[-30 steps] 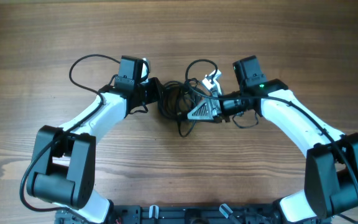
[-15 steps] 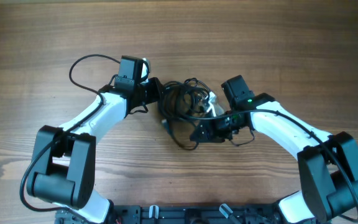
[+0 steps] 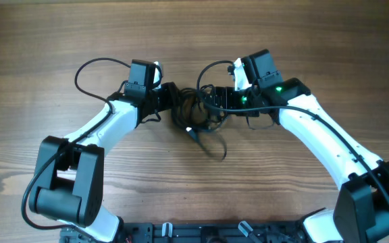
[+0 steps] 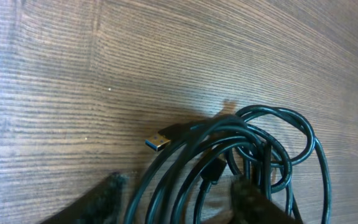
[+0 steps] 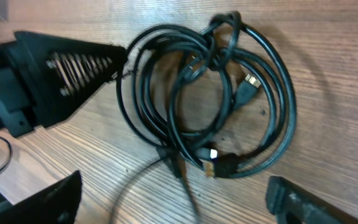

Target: Untangle cables

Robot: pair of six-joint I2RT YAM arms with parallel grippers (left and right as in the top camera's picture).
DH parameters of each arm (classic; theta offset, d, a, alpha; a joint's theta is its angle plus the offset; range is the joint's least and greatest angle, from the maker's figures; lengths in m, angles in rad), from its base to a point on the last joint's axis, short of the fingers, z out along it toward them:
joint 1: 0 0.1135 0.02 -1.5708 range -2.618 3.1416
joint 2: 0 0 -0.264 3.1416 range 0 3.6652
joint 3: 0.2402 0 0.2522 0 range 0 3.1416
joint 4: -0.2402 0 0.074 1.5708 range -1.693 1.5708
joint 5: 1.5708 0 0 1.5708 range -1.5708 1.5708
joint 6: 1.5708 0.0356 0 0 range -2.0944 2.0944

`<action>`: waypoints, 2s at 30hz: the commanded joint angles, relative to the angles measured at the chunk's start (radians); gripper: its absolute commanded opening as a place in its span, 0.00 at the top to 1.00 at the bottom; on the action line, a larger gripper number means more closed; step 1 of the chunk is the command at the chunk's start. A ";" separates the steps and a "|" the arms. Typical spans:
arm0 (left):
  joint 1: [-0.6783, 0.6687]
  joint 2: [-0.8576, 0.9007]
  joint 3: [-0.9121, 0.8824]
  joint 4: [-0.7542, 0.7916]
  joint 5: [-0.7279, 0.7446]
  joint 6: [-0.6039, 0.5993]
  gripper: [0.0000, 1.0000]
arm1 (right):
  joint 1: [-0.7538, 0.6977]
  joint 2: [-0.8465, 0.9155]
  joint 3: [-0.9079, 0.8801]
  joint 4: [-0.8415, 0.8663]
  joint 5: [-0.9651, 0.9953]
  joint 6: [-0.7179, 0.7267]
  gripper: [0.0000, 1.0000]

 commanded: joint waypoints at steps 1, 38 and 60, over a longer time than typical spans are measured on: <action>-0.003 0.013 0.001 0.004 -0.014 0.011 0.36 | 0.040 -0.012 0.013 -0.048 0.017 0.040 0.00; 0.176 -0.042 0.001 -0.080 -0.080 0.003 0.00 | 0.206 0.374 0.046 0.323 -0.134 -0.075 0.66; 0.176 -0.042 0.001 -0.080 -0.058 0.003 0.00 | 0.128 0.374 0.238 -0.405 0.278 0.153 0.20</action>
